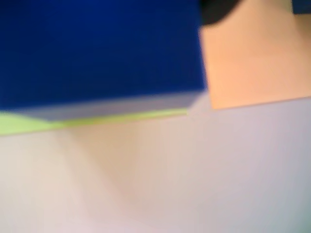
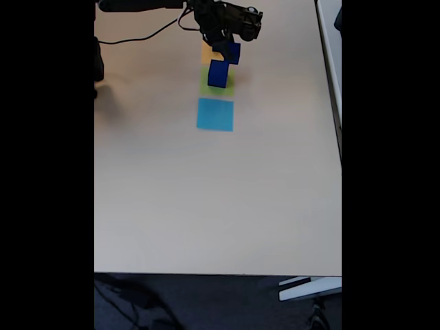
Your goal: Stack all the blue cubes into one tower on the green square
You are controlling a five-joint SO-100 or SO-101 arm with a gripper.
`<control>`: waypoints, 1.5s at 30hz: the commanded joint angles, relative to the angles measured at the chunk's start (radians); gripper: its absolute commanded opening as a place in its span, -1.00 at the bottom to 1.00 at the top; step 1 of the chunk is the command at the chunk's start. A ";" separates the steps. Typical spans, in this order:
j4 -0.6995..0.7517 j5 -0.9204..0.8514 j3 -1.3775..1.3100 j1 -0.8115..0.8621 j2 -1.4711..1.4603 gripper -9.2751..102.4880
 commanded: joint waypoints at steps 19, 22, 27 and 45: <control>-0.018 -0.049 0.086 0.014 0.080 -0.83; -0.006 -0.048 0.074 0.009 0.078 -0.83; 0.055 -0.049 0.015 -0.009 0.061 -0.83; 0.067 -0.094 0.015 0.012 0.060 -0.83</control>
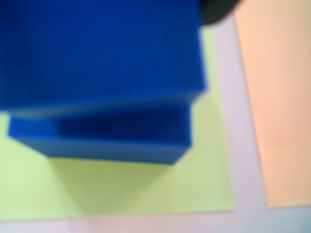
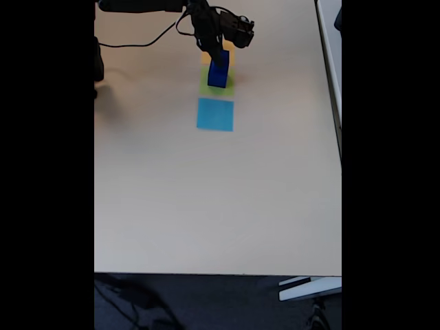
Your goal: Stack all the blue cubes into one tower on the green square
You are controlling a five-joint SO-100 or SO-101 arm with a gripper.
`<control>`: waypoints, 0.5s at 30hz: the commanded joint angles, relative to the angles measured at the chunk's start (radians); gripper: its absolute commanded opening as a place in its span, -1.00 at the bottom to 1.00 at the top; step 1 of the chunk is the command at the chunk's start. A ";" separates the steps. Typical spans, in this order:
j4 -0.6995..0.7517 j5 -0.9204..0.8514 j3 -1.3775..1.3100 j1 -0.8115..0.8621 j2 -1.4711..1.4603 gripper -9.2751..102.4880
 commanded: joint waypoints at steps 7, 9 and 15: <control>0.006 -0.026 -0.067 0.018 0.063 -0.83; 0.006 -0.025 -0.067 0.017 0.063 -0.83; 0.006 -0.018 -0.064 0.012 0.060 -0.83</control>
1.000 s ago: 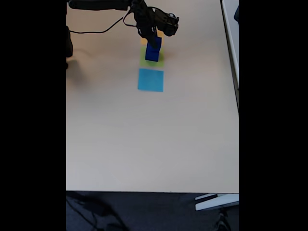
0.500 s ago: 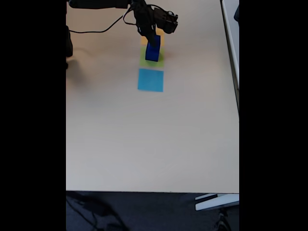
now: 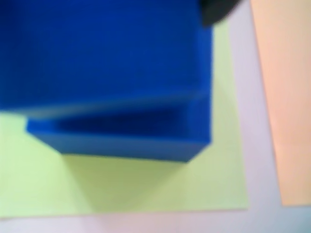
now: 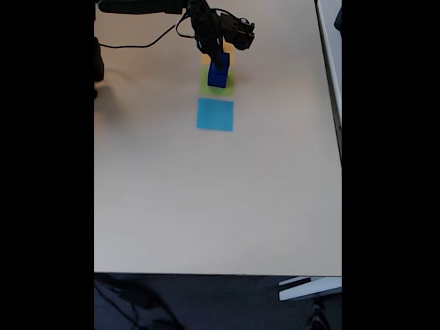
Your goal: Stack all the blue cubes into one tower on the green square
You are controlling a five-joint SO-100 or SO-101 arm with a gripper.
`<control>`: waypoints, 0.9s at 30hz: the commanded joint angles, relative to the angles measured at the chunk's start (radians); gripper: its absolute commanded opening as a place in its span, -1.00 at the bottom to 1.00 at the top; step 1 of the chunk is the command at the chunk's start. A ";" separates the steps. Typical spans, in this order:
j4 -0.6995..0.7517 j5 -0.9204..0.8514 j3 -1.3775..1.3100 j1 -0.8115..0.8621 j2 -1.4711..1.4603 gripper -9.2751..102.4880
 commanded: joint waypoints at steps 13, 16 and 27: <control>0.005 0.018 -0.049 -0.005 0.060 -0.83; 0.005 0.021 -0.049 -0.006 0.060 -0.83; 0.009 0.044 -0.041 -0.014 0.060 -0.80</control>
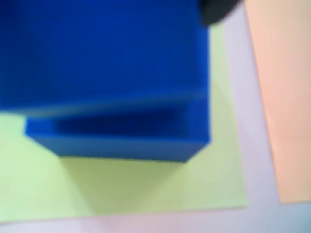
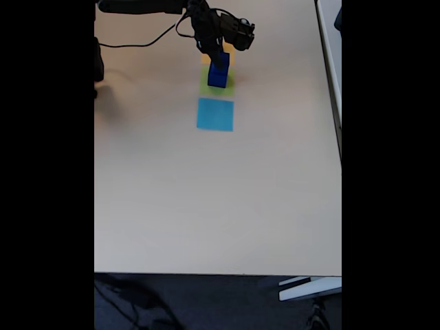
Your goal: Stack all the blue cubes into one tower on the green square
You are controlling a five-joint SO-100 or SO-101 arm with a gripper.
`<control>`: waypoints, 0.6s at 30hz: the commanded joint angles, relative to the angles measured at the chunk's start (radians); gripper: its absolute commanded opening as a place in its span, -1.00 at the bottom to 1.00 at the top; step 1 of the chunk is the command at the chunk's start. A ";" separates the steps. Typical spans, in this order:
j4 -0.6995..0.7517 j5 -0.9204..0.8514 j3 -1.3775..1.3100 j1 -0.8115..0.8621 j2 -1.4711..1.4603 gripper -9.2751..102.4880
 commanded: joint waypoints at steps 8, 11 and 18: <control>0.005 0.031 -0.040 -0.021 0.058 -0.76; 0.005 0.028 -0.040 -0.021 0.058 -0.75; 0.005 0.015 -0.040 -0.014 0.058 -0.74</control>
